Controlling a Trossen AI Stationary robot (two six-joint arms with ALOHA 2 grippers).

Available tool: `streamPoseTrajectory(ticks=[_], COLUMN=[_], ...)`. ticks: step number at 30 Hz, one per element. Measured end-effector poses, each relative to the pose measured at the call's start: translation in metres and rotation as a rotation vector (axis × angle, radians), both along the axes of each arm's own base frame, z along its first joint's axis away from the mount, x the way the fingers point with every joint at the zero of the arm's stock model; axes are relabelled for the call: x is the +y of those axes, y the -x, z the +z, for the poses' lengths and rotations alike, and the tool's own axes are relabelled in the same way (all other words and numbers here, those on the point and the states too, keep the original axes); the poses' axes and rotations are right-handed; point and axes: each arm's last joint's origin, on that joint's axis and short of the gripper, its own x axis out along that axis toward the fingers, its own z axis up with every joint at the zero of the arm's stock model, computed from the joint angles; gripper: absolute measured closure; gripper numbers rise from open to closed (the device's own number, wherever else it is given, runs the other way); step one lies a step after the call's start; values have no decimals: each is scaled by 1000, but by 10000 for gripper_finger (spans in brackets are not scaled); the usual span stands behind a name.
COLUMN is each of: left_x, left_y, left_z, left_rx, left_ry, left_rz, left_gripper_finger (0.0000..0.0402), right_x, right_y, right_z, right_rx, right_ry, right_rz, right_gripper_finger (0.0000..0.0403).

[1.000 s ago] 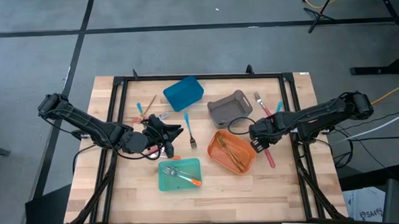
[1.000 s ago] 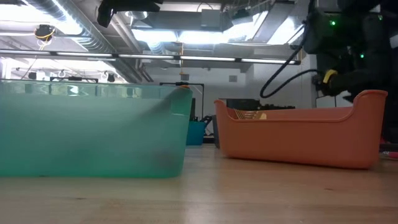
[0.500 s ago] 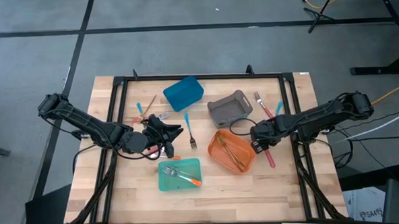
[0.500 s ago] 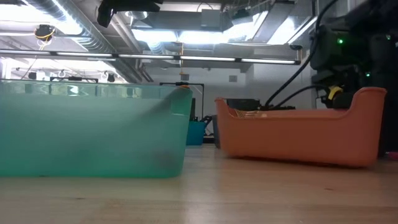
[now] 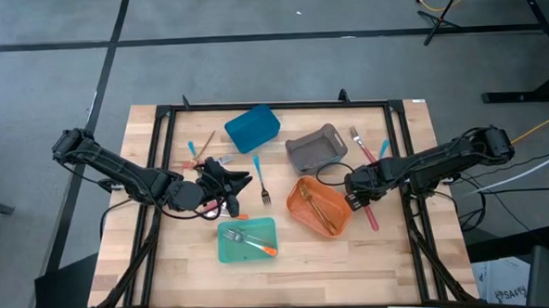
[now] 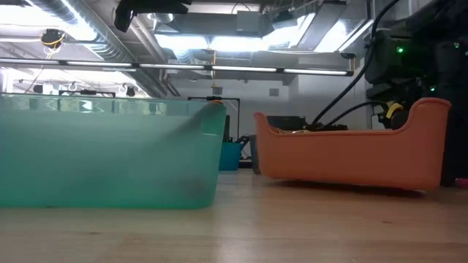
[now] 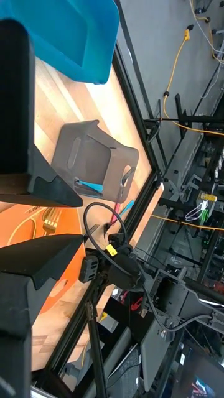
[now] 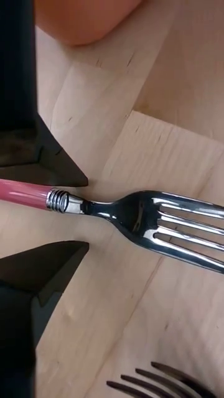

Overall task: Sort silverware by color (type)
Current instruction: Put the pink fork into the blue bin

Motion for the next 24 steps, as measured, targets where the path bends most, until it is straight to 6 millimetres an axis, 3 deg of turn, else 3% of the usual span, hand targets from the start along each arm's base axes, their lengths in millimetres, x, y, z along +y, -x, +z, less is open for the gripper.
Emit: streamPoseTrajectory(ticks=[11,24], left_x=[0,0], left_y=[0,0], left_z=[0,0], left_rx=[0,0], left_ry=[0,0], left_rz=[0,0], left_gripper_finger=[328,328], right_x=[0,0], right_y=[-1,-1], right_z=[0,0], right_rx=[-7,-8], right_ry=[-6,-7], right_rz=[0,0], right_gripper_finger=[331,394])
